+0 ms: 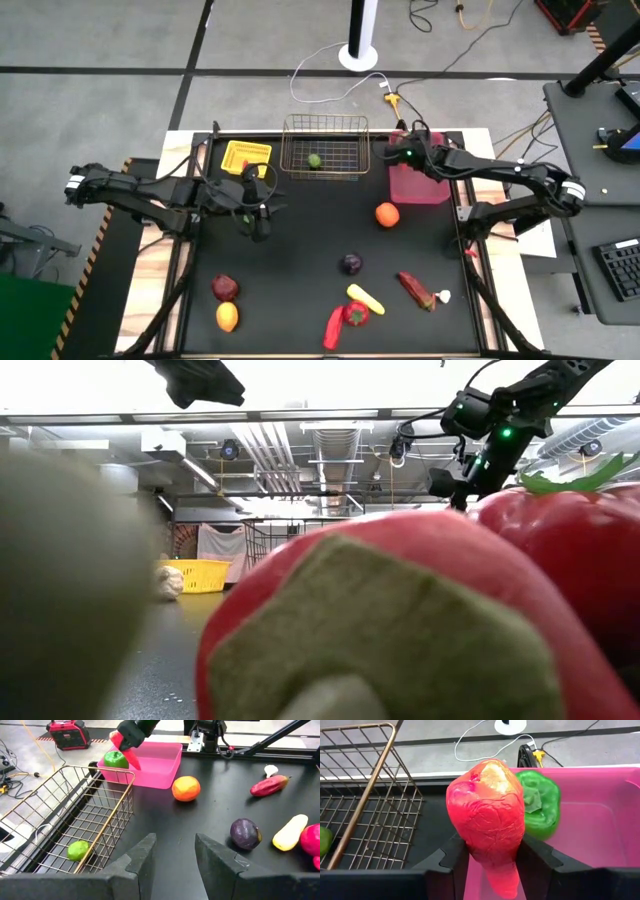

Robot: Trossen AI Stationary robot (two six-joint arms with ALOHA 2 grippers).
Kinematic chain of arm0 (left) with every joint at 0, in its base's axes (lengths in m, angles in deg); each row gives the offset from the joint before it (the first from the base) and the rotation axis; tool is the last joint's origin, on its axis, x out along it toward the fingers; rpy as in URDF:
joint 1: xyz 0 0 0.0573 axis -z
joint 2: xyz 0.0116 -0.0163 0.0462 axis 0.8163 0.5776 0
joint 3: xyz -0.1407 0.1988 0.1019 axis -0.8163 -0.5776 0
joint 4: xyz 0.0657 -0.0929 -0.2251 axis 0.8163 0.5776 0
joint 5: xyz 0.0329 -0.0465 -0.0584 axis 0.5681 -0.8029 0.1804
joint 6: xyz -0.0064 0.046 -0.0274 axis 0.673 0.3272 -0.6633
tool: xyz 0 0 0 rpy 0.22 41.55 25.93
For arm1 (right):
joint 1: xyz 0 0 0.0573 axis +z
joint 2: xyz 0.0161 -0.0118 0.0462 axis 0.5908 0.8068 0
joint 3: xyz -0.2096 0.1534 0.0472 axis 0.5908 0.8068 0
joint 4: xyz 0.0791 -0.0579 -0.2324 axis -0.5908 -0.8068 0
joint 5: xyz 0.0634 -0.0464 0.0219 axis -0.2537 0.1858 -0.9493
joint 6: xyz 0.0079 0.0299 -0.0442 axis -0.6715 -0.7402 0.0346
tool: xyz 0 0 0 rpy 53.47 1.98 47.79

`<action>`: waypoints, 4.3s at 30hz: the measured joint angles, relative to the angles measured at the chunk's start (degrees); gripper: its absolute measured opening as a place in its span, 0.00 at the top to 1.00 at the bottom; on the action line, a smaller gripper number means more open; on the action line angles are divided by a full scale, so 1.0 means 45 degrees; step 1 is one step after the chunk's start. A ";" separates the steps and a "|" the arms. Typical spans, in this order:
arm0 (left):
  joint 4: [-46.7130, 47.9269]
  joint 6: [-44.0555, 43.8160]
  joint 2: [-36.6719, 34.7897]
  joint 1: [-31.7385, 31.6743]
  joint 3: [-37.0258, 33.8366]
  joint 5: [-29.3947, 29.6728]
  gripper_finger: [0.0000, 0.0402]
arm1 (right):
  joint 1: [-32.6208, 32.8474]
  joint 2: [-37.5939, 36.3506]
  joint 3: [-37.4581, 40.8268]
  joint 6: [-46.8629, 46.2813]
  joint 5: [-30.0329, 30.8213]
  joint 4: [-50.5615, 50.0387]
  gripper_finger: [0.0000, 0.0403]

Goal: Sort produce into baskets
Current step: Put the large orange carrot into the pink bin, then put the orange into the gold wire basket

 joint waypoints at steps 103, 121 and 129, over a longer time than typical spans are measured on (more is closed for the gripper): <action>-0.0411 -0.0313 0.1433 0.0000 0.0002 -0.0026 0.70 | 0.8121 -0.0483 -0.2448 0.7714 -0.5149 -0.5193 0.54; -0.0432 0.0005 0.1424 0.0000 0.0002 0.0014 0.70 | 0.7867 0.4360 -0.6774 0.9249 -0.4684 -1.0701 0.18; -0.0471 0.0010 0.1423 0.0000 0.0002 0.0015 0.70 | 0.7707 0.4306 -0.5927 1.0918 -0.4348 -0.9524 0.10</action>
